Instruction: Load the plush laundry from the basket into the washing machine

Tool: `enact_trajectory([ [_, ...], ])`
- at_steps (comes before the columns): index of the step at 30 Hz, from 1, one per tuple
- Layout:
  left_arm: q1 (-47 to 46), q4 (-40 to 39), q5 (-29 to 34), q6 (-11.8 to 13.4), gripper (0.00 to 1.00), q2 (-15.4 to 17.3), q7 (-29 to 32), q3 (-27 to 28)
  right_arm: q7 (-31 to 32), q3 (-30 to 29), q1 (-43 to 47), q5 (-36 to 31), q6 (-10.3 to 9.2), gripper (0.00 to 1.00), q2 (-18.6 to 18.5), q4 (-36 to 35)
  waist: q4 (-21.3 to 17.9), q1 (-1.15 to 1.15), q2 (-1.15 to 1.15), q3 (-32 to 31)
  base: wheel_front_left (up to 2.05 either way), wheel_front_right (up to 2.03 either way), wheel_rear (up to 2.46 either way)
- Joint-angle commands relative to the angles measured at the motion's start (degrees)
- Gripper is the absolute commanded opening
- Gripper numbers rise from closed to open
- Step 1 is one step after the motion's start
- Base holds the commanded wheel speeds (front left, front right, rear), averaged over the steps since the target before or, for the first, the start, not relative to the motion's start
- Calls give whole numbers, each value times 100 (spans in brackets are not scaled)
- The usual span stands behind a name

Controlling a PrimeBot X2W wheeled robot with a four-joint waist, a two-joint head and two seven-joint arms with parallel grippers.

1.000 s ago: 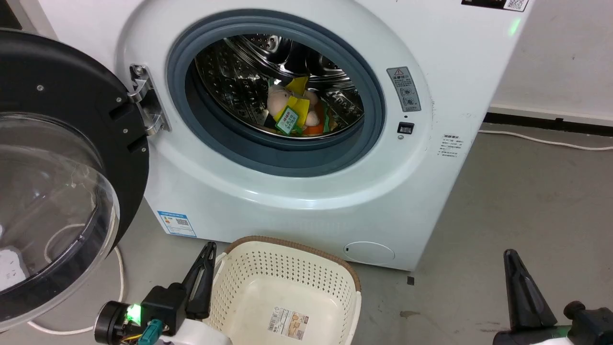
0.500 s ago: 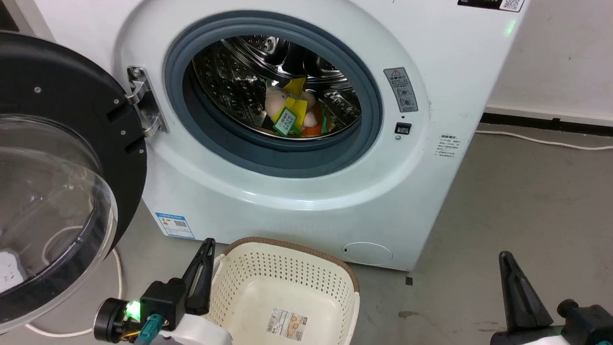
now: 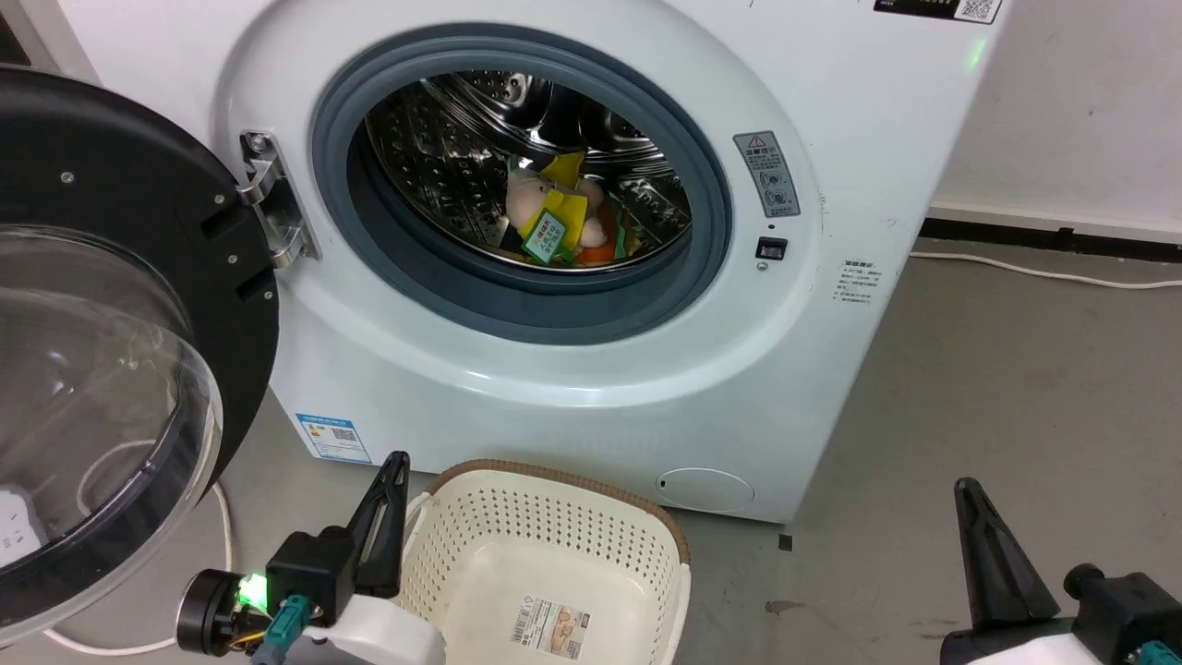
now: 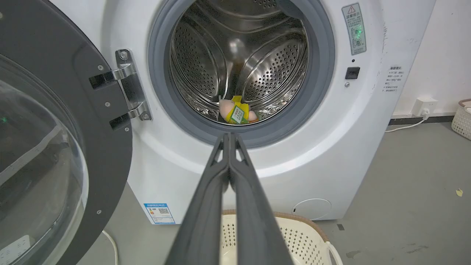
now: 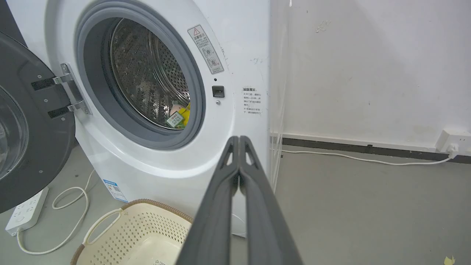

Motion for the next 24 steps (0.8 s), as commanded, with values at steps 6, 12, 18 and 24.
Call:
enact_trajectory([
  [6,75,-56,112,-66,0,-90,93,137,97,15,-132,-99,-1,0,0,36,-18,0,0,-8,0,0,0],
  [12,87,-81,183,-101,0,-159,163,230,168,25,-168,-144,-2,0,-1,51,-36,0,0,-15,0,0,0],
  [18,98,-106,253,-137,0,-229,233,324,238,35,-205,-190,-2,0,-1,66,-53,0,0,-22,0,0,0],
  [24,114,-140,347,-184,0,-322,327,449,333,49,-255,-251,-2,0,-1,86,-77,0,0,-32,0,0,0],
])
